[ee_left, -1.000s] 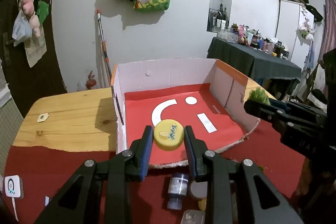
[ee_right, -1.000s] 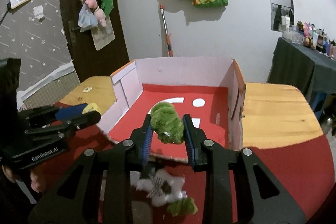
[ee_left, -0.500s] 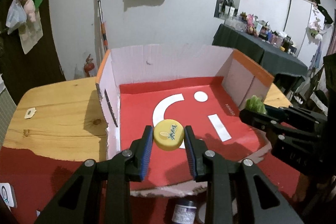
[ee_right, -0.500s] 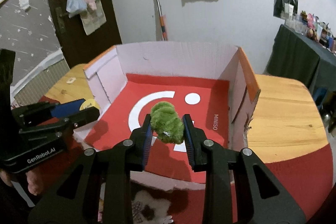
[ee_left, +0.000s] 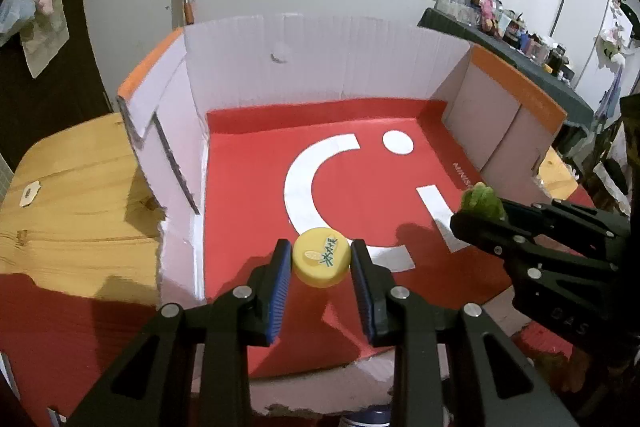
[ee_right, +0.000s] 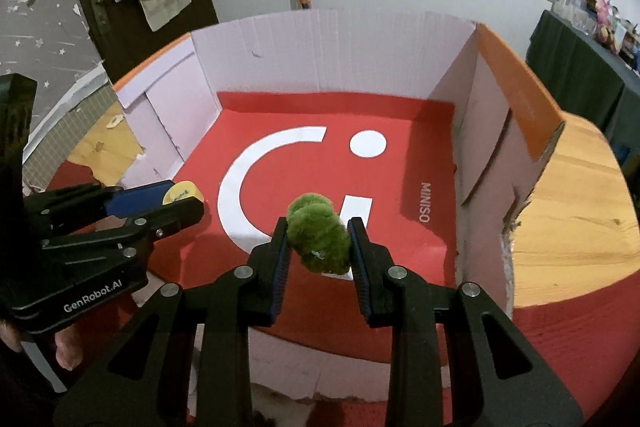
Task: Organize objects
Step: 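Carry the yellow cap and green plush up and over into the cardboard box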
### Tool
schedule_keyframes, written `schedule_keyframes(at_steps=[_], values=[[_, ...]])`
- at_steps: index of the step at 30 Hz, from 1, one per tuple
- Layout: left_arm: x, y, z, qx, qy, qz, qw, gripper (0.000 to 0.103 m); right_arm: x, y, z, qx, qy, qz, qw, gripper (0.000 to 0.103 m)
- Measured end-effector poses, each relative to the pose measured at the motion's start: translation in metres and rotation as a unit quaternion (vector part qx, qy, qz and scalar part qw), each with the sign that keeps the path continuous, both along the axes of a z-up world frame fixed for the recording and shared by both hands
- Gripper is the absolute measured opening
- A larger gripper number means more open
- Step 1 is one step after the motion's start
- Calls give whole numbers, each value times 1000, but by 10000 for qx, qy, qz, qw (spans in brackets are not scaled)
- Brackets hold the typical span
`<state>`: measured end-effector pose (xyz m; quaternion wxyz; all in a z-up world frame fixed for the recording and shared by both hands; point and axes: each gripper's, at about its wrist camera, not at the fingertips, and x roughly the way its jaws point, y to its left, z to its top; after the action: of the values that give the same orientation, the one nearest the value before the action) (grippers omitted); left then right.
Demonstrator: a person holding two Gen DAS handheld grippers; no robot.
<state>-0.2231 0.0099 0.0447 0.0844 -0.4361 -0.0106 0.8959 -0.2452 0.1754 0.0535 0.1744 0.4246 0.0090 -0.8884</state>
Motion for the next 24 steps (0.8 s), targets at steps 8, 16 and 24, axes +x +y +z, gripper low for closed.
schedule_keyframes(at_steps=[8, 16, 24], values=[[-6, 1, -9, -34, -154, -8, 9999, 31, -8, 5, -17, 38, -354, -69, 9993, 27], [-9, 3, -18, -45, -250, -28, 9997, 32, -7, 8, -20, 92, -352, -58, 9993, 27], [-9, 3, -19, -23, -251, -9, 9997, 32, -7, 6, -21, 101, -340, -53, 9994, 27]])
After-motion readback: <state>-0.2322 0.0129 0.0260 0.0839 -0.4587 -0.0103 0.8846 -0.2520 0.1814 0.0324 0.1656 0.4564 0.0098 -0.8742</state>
